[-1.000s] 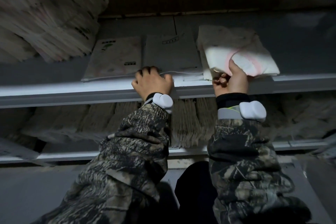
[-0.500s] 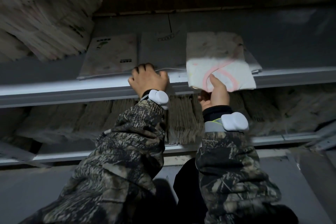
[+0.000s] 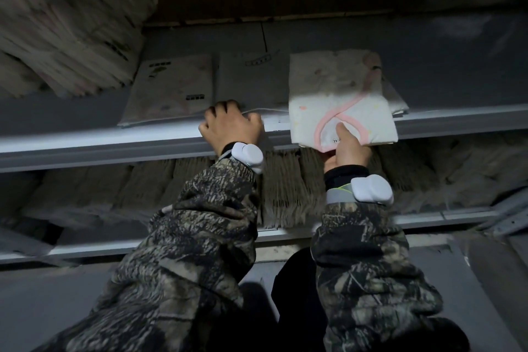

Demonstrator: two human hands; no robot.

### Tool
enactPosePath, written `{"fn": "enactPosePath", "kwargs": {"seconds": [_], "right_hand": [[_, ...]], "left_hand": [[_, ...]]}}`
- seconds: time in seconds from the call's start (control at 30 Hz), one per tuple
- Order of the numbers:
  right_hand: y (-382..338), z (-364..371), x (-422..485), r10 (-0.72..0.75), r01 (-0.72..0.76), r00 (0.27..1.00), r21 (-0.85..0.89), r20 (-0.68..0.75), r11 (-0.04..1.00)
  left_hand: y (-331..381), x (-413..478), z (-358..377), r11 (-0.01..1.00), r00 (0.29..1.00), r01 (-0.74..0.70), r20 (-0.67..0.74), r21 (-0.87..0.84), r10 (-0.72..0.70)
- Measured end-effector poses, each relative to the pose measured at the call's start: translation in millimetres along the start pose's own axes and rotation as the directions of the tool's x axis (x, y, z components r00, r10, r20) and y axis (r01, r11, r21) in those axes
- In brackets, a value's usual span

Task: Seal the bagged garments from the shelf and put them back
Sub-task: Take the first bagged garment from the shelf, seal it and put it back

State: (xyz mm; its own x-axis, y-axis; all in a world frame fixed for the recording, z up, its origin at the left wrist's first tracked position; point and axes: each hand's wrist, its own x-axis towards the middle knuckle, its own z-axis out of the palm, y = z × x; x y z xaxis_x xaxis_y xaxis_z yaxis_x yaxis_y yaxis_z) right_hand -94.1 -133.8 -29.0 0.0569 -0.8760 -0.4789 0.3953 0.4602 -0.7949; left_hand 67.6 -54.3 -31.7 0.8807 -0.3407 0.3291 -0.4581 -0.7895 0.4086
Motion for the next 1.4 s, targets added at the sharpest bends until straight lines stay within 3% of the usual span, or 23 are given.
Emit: {"fn": "enactPosePath", "kwargs": {"seconds": [0.2, 0.47, 0.6, 0.87, 1.1, 1.4], "right_hand": [[6, 7, -18, 0.034, -0.066, 0.986, 0.195, 0.162, 0.979], [3, 13, -15, -0.016, -0.007, 0.988, 0.15, 0.151, 0.989], [0, 17, -10, -0.002, -0.003, 0.997, 0.071, 0.077, 0.997], [-2, 12, -5, 0.043, -0.052, 0.997, 0.165, 0.058, 0.985], [-2, 1, -11, 0.06, -0.124, 0.98, 0.347, 0.191, 0.93], [15, -17, -39, 0.146, -0.297, 0.919, 0.401, 0.365, 0.867]], "left_hand": [[-1, 0, -1, 1.0, 1.0, -0.013, 0.014, 0.003, 0.013], [-1, 0, -1, 1.0, 1.0, -0.018, 0.019, 0.017, 0.018], [-2, 1, 0, 0.999, 1.0, -0.023, 0.018, 0.022, 0.023], [-1, 1, 0, 0.999, 1.0, -0.022, 0.019, 0.032, 0.021], [-1, 2, 1, 0.999, 0.999, -0.031, 0.02, 0.042, 0.03], [-1, 2, -6, 0.997, 0.995, -0.067, 0.077, 0.028, 0.064]]}}
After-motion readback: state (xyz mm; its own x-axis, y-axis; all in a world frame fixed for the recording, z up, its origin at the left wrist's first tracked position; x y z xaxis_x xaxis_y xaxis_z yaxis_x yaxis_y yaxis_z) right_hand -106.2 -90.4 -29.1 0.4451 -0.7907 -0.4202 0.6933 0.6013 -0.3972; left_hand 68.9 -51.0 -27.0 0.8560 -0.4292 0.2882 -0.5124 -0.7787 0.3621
